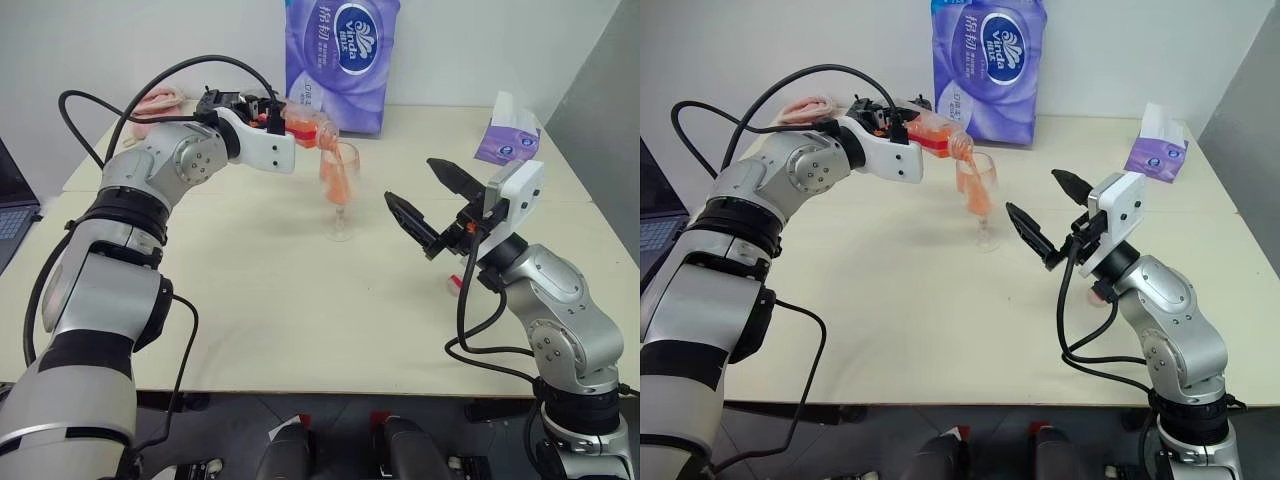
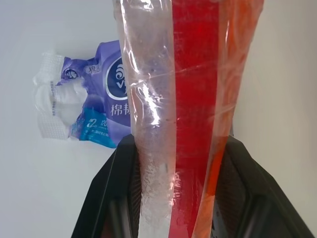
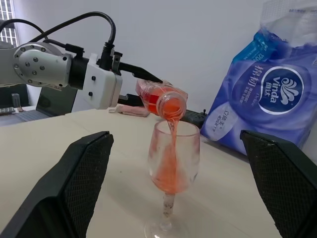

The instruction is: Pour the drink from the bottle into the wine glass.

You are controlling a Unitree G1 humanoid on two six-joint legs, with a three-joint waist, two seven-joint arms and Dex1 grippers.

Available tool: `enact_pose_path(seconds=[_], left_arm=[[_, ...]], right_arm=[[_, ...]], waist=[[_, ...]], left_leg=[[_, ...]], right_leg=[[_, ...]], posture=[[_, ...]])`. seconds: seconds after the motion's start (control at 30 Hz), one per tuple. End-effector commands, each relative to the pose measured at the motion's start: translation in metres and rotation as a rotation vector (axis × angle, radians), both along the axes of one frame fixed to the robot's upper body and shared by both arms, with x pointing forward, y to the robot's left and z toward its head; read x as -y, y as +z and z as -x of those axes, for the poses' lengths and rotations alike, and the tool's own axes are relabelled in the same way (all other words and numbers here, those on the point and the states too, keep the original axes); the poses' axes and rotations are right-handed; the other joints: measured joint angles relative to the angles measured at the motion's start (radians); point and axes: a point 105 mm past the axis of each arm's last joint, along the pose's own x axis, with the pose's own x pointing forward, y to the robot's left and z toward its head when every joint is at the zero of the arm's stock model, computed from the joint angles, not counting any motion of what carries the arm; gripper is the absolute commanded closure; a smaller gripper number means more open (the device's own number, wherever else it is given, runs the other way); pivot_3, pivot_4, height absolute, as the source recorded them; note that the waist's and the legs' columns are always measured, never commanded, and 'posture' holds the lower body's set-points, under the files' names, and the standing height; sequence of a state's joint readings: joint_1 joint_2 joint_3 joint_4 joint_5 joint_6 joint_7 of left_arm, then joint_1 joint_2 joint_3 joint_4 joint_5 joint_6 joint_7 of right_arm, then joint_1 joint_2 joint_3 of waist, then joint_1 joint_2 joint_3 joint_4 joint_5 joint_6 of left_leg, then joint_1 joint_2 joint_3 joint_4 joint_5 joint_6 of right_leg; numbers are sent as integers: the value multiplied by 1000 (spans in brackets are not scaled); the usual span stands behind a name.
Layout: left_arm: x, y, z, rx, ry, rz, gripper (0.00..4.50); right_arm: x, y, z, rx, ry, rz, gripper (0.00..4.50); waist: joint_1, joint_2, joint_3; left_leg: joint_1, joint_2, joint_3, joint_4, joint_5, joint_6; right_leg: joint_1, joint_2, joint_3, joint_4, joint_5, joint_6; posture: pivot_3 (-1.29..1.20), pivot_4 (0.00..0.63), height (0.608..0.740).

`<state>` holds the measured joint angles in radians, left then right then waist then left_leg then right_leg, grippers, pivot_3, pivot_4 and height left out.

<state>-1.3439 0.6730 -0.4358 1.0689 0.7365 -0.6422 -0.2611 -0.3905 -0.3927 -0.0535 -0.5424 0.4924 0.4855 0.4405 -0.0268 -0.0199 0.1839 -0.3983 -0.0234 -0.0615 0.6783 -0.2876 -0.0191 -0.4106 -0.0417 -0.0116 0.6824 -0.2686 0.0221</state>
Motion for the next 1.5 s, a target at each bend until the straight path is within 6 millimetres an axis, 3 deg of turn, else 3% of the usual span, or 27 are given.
enact_pose_path(seconds=[0.03, 0.63, 0.9, 1.1, 1.2, 1.3, 1.4, 1.5], left_arm=[[2, 32, 5, 94, -16, 7, 2862], [1, 32, 4, 86, -7, 12, 2862], [0, 19, 1, -91, -11, 256, 2862], [8, 17, 8, -238, -113, 525, 2862], [3, 25, 10, -356, -162, 880, 2862], [-29, 27, 10, -390, -110, 1285, 2862], [-61, 5, 16, -367, 5, 1491, 2862], [-79, -18, 27, -369, 59, 1640, 2862]], right_arm=[[1, 7, 5, 47, 3, -8, 0], [2, 7, 3, 42, 0, -4, 0], [2, 8, 3, 42, 2, -4, 0], [1, 9, 2, 46, 4, -1, 0], [-1, 10, 3, 55, 18, 9, 0], [-6, 13, 8, 82, 65, 47, 0], [-14, 9, 17, 82, 148, 93, 0], [-21, -10, 30, 39, 254, 173, 0]], waist=[[0, 0, 0], [0, 0, 0], [-1, 0, 0], [-3, 0, 0], [-3, 0, 0], [-6, 0, 0], [-21, 1, -1], [-21, 1, -1]], left_leg=[[0, 0, 0, 0, 0, 0], [0, 0, 0, 0, 0, 0], [0, 0, 1, 1, 0, 0], [0, 0, 0, 1, 1, -1], [0, 0, 0, 1, 1, -1], [0, 0, 0, 2, 1, -2], [2, 1, 0, 1, 1, -2], [3, 1, -1, 1, 1, -2]], right_leg=[[0, 0, 0, 0, 0, 0], [0, 0, 0, 0, 0, 0], [0, 0, 0, 1, 0, 0], [0, 0, 0, 1, 0, 0], [0, 0, 0, 1, 0, 0], [0, 0, 1, 1, 0, 0], [0, 0, 2, 2, 0, 0], [0, -1, 2, 3, 0, 0]], posture=[[0, 150, 740], [0, 150, 740], [0, 150, 740], [0, 150, 740], [0, 150, 740], [0, 150, 740], [0, 150, 740], [0, 150, 740]])
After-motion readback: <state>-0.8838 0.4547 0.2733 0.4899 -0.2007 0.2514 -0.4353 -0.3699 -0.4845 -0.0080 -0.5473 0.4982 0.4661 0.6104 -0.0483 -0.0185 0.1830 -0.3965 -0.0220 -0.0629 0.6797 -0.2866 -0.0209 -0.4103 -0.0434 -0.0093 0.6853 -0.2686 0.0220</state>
